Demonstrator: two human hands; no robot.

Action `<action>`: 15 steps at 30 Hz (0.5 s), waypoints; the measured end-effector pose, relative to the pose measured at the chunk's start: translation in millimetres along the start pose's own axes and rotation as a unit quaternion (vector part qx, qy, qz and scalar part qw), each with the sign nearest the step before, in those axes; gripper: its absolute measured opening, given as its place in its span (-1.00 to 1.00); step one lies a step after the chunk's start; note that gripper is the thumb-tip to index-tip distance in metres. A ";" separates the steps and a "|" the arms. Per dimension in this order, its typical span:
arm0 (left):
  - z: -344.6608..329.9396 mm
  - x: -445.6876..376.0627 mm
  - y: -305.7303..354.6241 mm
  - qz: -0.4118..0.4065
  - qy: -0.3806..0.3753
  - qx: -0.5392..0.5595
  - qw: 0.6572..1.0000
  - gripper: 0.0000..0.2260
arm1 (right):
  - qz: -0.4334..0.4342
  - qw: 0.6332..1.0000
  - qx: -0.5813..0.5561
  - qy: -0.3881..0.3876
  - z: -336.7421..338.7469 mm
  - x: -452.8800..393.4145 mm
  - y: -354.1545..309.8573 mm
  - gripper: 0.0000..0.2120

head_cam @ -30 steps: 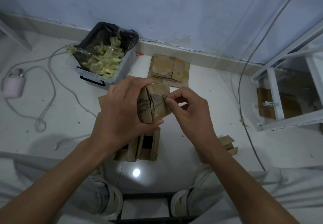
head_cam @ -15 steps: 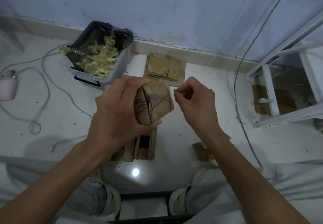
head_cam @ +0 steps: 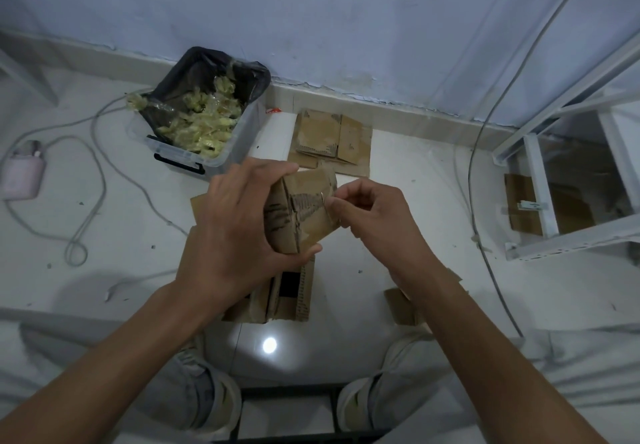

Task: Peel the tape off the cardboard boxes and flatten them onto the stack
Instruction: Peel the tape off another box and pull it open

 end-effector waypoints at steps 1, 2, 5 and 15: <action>0.1 0.6 1.0 0.002 -0.002 0.006 1.000 -0.18 | -0.009 1.000 -0.019 0.002 1.7 0.5 0.4 -0.93; -0.2 1.0 2.8 0.000 -0.003 0.010 1.000 -0.18 | -0.006 1.000 -0.019 0.013 4.5 0.2 0.6 -0.93; 0.5 -0.3 10.2 -0.012 0.006 0.006 1.000 -0.20 | 0.077 0.977 0.189 0.065 14.1 -4.5 -10.2 -0.91; -6.2 5.2 2.5 0.071 -0.077 0.077 0.991 -0.29 | 0.199 0.951 0.230 0.055 11.0 -12.1 -23.2 -0.88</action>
Point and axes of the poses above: each hand's wrist, its own x-axis away from the middle knuckle, its own z-axis out of the back of the hand, y = z × x, the point moved 6 cm from there along -x, towards the middle knuckle, and after that the axes turned 10 degrees about z, right-handed, at the moved point
